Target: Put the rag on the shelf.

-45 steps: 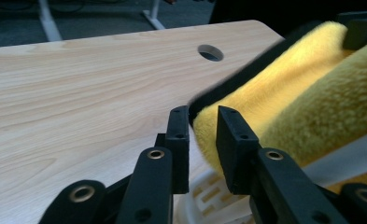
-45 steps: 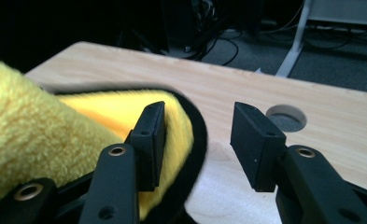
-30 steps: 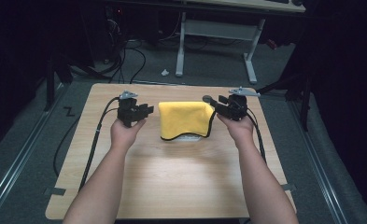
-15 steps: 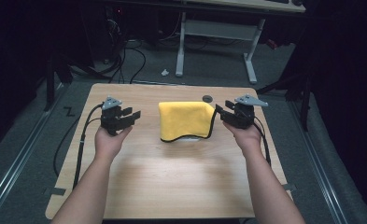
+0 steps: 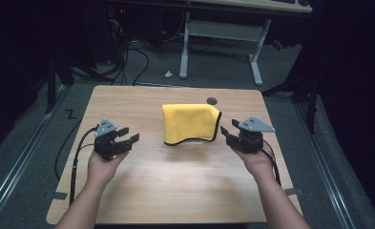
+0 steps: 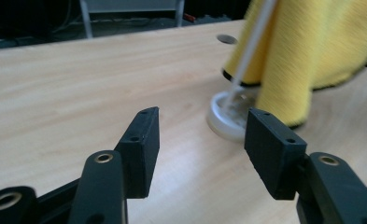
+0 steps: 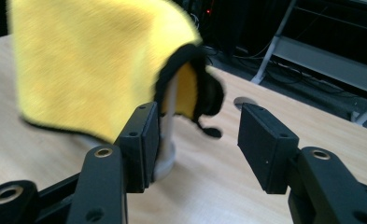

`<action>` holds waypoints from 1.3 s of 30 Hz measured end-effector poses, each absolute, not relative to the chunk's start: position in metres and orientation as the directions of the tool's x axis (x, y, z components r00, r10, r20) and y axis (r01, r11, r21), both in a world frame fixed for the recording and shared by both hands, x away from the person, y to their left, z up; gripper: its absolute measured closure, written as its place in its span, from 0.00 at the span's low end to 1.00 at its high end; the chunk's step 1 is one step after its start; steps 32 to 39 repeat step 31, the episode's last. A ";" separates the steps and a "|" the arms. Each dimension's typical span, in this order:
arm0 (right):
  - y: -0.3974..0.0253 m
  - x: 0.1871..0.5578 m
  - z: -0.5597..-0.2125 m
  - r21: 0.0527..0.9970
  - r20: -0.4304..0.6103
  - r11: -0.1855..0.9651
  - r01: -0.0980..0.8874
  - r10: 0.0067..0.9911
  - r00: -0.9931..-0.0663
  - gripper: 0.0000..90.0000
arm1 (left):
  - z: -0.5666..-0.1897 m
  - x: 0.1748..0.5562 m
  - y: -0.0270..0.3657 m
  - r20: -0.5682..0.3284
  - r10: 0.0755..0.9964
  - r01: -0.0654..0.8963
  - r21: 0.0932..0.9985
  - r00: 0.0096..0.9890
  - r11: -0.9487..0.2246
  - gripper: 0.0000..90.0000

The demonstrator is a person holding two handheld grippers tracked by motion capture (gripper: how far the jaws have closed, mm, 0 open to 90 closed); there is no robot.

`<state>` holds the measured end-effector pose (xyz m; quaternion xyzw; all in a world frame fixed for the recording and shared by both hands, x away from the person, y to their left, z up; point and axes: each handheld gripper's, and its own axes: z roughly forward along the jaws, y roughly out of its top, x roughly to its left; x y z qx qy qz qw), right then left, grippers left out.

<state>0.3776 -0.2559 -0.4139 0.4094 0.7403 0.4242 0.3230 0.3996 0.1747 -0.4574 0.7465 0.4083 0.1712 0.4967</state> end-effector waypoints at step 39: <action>-0.217 0.282 -0.517 0.834 -0.083 0.337 0.437 0.860 -0.503 0.50 | -0.526 0.298 0.148 -0.216 0.692 0.514 0.819 0.689 -0.255 0.45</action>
